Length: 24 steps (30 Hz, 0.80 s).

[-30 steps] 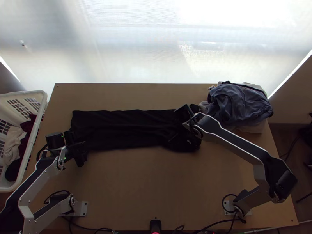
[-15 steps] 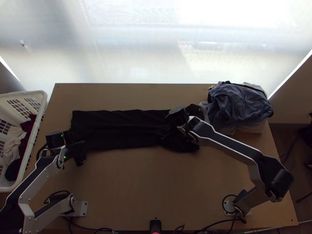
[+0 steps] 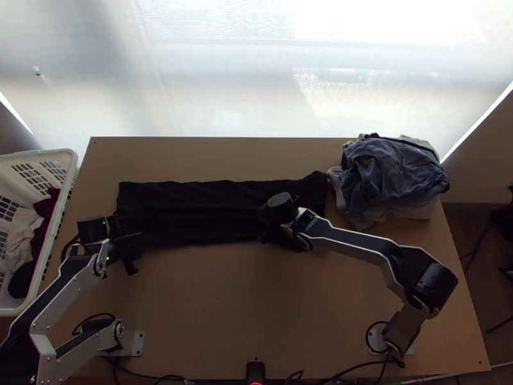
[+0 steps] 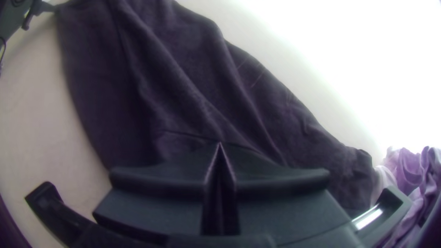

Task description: Fold the t-shirt

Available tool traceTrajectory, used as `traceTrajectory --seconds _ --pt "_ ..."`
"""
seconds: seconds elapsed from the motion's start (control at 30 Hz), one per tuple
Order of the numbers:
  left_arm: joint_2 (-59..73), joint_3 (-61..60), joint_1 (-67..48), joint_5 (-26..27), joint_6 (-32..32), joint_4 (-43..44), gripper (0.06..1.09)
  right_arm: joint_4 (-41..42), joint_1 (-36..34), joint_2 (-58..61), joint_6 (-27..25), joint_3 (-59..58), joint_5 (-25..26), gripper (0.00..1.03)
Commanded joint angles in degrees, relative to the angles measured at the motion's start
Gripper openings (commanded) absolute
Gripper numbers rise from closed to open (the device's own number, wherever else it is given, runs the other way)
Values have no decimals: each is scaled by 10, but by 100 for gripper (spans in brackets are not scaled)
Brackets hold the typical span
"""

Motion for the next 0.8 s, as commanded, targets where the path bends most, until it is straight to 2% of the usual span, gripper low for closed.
traceTrajectory --seconds 0.0,0.1,0.17,0.23,0.57,0.77 --pt "4 9 -3 5 3 2 38 40 0 33 -6 -3 7 3" --pt "18 24 0 9 -10 -4 28 40 -3 41 -6 8 6 3" --pt "36 52 6 18 -26 -43 16 40 -4 45 -2 15 6 3" --pt "41 55 11 22 -21 -40 11 40 -4 49 -1 18 6 3" --pt "3 59 9 24 17 -40 10 40 -4 56 -1 20 6 3" --pt "-70 76 -50 23 21 -71 10 40 -3 61 0 27 6 3"
